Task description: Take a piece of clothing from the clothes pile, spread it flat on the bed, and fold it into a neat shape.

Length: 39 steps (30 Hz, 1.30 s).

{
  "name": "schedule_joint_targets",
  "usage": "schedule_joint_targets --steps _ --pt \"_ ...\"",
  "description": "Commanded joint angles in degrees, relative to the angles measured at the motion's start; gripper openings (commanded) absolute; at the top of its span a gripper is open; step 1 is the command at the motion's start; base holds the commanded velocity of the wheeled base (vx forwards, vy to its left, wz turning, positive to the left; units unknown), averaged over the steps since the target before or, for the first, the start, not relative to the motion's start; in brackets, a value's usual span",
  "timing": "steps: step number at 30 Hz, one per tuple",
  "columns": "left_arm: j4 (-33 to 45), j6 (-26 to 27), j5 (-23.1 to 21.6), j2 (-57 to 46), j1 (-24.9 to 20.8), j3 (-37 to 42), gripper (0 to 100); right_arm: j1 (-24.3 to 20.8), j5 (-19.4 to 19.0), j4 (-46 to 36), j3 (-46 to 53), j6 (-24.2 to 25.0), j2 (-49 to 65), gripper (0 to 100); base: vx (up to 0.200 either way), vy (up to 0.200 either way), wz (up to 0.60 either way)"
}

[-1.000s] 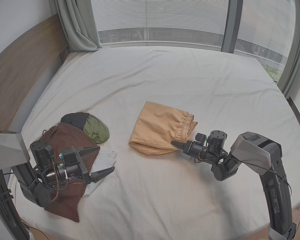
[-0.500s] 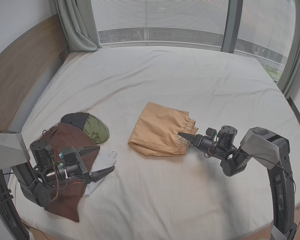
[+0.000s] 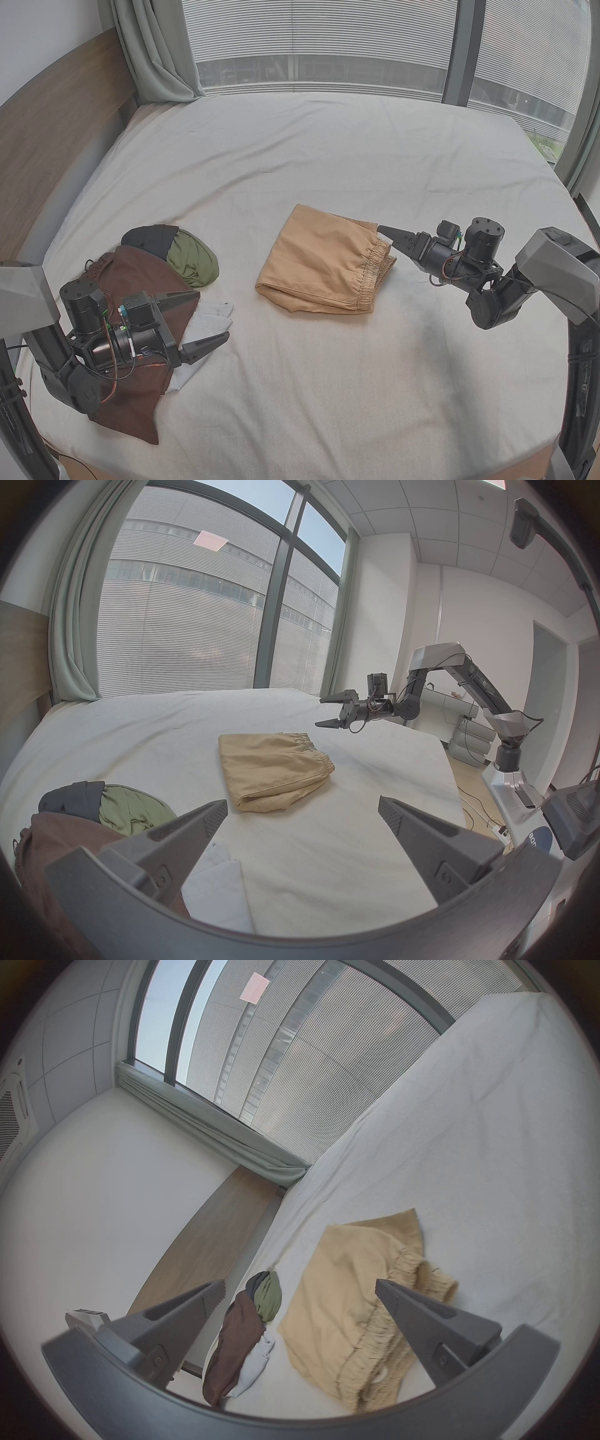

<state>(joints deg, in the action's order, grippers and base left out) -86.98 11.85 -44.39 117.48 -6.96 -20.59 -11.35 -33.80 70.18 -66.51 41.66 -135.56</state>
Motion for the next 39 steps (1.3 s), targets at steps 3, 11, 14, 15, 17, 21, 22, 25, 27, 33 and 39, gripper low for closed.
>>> schedule_joint_targets --steps 3,11,14,15,17,21,22,25,27,33,39 --pt "0.0 -0.1 0.0 -0.1 -0.1 -0.1 100 -3.6 0.1 -0.7 -0.2 -0.4 0.7 100 0.000 0.000 0.00" --pt "0.0 0.1 0.0 0.0 0.0 0.0 100 -4.5 0.1 -0.7 -4.6 -3.6 -9.6 100 0.000 0.000 0.00" --pt "0.0 0.1 -0.1 0.0 0.0 0.1 100 -4.6 0.1 -0.7 -5.0 -3.6 -10.3 100 0.000 0.000 0.00" --pt "0.0 0.1 -0.1 0.0 0.0 0.1 100 -4.7 0.1 -0.7 -5.5 -3.6 -10.5 100 0.000 0.000 0.00" --pt "0.0 0.1 -0.1 0.0 0.0 0.1 100 -4.7 0.1 -0.7 -5.5 -3.6 -10.5 100 0.000 0.000 0.00" --pt "0.0 0.0 -0.1 0.0 -0.1 0.1 100 -4.8 0.1 -0.5 -4.8 -3.5 -9.2 100 0.000 0.000 0.00" --pt "0.0 0.0 -0.1 -0.1 -0.1 0.1 100 -4.8 0.1 -0.2 -4.3 -3.5 -8.1 100 0.000 0.000 0.00" --pt "0.0 -0.2 -0.1 -0.3 -0.1 0.1 100 -4.8 0.1 0.5 -0.9 -3.6 -2.0 100 0.000 0.000 0.00" --pt "0.0 -0.3 -0.1 -0.8 -0.5 0.1 100 -4.8 0.5 1.7 2.2 -4.0 2.8 100 0.000 0.000 0.00" --pt "0.0 -1.0 -0.1 -3.8 -3.8 0.4 100 -5.0 1.4 2.7 16.0 -8.9 18.9 100 0.000 0.000 0.00" --pt "0.0 -1.4 -0.1 -9.4 -5.8 1.6 100 -5.0 3.0 2.2 30.5 -18.4 31.8 100 0.000 0.000 0.00"
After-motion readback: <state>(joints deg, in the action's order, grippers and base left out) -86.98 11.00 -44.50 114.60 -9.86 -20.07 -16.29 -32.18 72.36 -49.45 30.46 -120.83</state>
